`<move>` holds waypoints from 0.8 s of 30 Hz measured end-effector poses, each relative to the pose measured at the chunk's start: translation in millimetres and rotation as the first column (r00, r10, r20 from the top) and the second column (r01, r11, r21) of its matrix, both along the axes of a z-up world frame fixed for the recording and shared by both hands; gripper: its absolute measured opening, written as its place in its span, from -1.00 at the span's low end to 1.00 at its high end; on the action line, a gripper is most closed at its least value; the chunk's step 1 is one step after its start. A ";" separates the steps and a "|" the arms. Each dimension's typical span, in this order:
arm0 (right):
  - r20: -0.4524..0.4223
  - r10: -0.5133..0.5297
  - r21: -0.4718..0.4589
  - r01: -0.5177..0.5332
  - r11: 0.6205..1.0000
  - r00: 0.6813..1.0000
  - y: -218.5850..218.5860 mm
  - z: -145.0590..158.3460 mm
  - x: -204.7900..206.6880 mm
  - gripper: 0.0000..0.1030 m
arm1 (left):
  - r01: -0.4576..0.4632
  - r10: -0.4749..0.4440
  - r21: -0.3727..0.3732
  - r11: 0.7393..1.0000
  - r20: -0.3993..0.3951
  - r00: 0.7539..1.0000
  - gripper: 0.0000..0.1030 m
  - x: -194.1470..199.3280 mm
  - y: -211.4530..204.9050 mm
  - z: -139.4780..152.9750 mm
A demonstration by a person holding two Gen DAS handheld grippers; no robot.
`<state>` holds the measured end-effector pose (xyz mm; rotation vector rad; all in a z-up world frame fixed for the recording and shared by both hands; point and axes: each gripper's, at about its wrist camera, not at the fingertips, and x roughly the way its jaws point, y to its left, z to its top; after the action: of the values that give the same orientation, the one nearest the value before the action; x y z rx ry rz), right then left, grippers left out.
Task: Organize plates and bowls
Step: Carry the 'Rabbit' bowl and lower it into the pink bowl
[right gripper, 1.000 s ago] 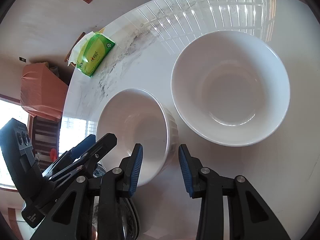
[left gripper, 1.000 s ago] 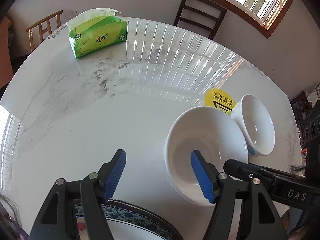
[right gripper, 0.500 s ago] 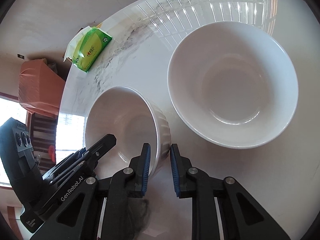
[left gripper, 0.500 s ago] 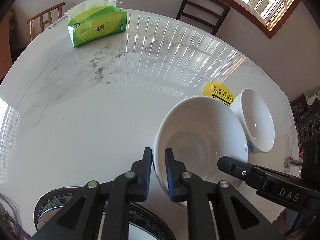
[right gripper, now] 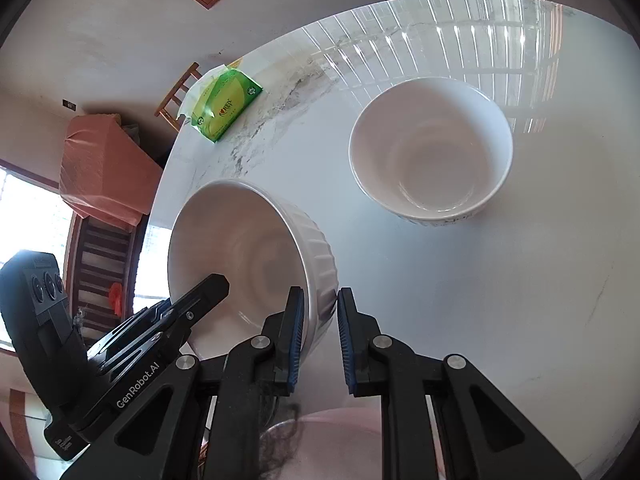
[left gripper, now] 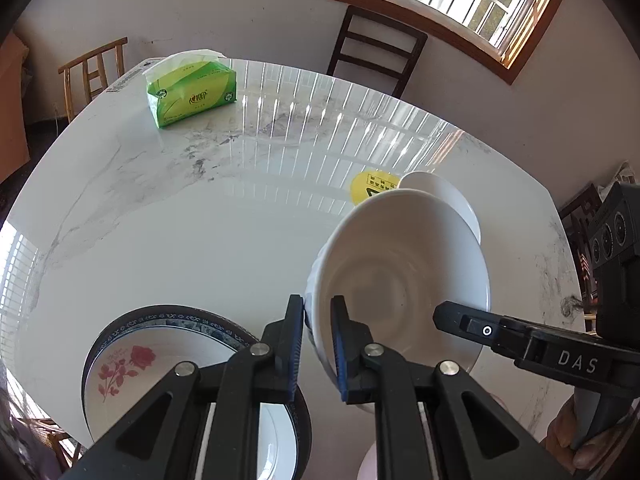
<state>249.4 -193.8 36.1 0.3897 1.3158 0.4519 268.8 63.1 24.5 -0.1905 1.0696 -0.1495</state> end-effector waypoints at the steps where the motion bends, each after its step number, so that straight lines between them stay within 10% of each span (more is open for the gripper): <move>1: 0.006 0.001 0.003 -0.001 1.000 1.000 -3.0 3.2 -5.5 -0.68 | 0.004 -0.004 -0.001 1.000 0.008 1.000 -0.73 -5.2 -2.5 4.1; 24: 0.055 0.013 0.067 -0.016 0.998 0.998 -56.2 19.6 -114.4 -0.68 | 0.113 -0.121 0.066 0.991 0.129 0.984 -0.72 -135.5 -63.1 33.8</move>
<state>135.0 -249.9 55.8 0.4214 1.2536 0.5167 133.2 -0.1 58.4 -0.0635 0.9517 -0.2336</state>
